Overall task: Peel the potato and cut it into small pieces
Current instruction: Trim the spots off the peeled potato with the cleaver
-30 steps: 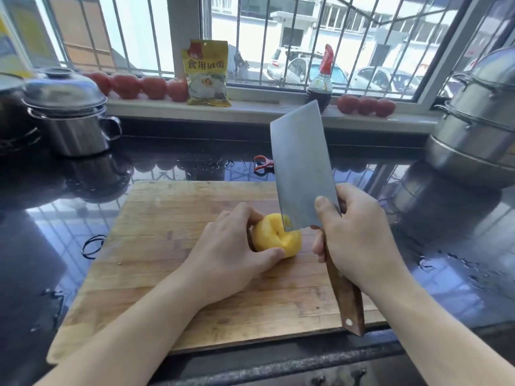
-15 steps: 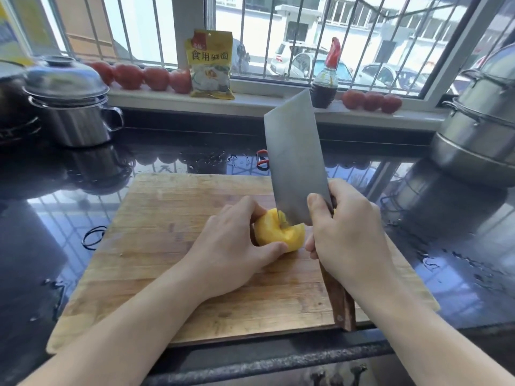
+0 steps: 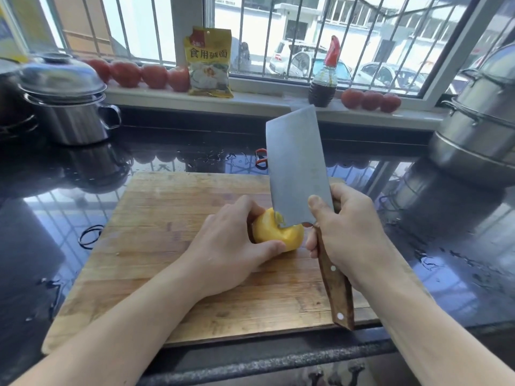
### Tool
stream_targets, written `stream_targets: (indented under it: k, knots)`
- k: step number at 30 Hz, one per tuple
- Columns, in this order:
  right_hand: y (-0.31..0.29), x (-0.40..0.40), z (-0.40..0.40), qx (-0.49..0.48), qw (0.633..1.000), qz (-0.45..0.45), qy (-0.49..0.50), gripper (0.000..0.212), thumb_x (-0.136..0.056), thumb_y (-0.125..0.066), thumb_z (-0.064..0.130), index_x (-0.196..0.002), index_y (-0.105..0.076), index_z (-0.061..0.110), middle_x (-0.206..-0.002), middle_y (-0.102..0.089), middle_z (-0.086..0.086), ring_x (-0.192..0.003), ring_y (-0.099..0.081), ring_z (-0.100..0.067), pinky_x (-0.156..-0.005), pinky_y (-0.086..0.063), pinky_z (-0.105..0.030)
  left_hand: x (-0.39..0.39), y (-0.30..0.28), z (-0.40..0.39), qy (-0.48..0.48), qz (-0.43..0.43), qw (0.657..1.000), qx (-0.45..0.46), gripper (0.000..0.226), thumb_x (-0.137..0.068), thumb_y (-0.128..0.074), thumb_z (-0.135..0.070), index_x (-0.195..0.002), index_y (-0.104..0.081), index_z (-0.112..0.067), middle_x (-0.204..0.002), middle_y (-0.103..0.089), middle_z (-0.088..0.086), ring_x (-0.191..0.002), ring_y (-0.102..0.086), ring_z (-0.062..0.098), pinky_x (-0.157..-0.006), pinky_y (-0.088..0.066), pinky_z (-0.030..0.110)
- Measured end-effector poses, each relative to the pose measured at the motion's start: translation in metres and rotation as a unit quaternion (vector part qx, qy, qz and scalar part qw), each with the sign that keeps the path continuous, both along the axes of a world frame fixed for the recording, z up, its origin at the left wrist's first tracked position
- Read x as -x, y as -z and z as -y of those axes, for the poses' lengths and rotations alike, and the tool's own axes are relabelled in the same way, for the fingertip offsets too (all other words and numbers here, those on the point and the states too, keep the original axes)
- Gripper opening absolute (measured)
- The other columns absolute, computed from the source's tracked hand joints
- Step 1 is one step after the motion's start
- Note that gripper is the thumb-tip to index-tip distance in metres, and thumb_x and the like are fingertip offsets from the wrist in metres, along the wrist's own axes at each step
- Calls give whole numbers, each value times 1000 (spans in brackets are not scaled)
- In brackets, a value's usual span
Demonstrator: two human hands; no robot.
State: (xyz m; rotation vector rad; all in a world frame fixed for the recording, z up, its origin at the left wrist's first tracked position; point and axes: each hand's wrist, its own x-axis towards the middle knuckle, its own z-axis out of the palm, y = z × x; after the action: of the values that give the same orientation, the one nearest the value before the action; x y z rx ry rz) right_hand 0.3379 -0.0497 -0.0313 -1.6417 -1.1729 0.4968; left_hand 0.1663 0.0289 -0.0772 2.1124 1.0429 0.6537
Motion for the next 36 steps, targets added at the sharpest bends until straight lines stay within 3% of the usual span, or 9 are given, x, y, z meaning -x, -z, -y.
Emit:
stream_targets:
  k: [4,9,14,19,21,24,27,30,36]
  knots:
    - [0,0,-1,16,999,-51,0,13,-106,-50,22,-104,-63,23,-59,-67,-11,-48,-62,-27,-51,-56,-45,0,-1,-1,1,4,1000,4,62,-60,-60,-79,-110,-53,-43,-115,-63,-16,-108,-61,10,-95,-54,41]
    - [-5,-1,0,24,995,-100,-5,14,-106,-50,18,-102,-64,16,-56,-65,-5,-46,-57,-21,-45,-53,-35,1,0,0,3,5,1000,11,63,-60,-60,-79,-112,-53,-44,-116,-63,-16,-109,-61,11,-97,-53,41]
    - [-9,-6,0,40,991,-130,-9,12,-105,-52,16,-104,-64,15,-63,-70,3,-46,-58,-17,-41,-52,-32,2,1,-1,4,11,1000,18,62,-61,-62,-77,-114,-53,-46,-114,-64,-16,-109,-62,13,-96,-53,42]
    - [-6,-10,-1,53,986,-158,-8,13,-105,-53,18,-108,-64,12,-66,-69,-6,-47,-58,-18,-43,-50,-31,1,1,-1,2,12,1000,14,66,-59,-60,-78,-115,-55,-43,-114,-63,-15,-108,-61,12,-96,-53,42]
    - [-7,-9,2,37,993,-108,-4,13,-105,-52,19,-106,-65,15,-68,-70,-11,-48,-61,-21,-44,-52,-33,1,1,0,0,10,1000,10,65,-59,-60,-78,-113,-54,-44,-114,-63,-15,-108,-61,12,-96,-53,42]
    - [-7,-5,6,-20,995,94,19,14,-104,-52,21,-93,-62,20,-59,-66,-9,-46,-64,-20,-45,-51,-28,1,0,-1,-1,7,1000,8,60,-61,-65,-77,-110,-53,-44,-113,-62,-16,-106,-62,10,-94,-54,41]
    - [-4,0,6,-45,972,225,44,17,-100,-52,29,-84,-58,28,-63,-63,2,-64,-66,-20,-65,-55,-37,1,-2,0,0,6,1000,4,50,-70,-75,-66,-108,-53,-43,-111,-61,-16,-104,-61,9,-92,-55,41]
    - [-3,6,7,-54,976,208,48,16,-101,-54,26,-87,-60,29,-63,-62,6,-61,-65,-13,-63,-56,-37,0,-3,1,-3,5,1000,-7,47,-75,-79,-60,-109,-54,-41,-110,-60,-15,-103,-60,8,-92,-55,40]
    - [0,9,7,-63,975,202,68,17,-102,-53,25,-85,-58,27,-65,-64,1,-55,-64,-11,-56,-53,-23,1,0,-1,-1,5,1000,-11,48,-74,-79,-61,-110,-54,-41,-111,-60,-15,-104,-62,8,-93,-56,40]
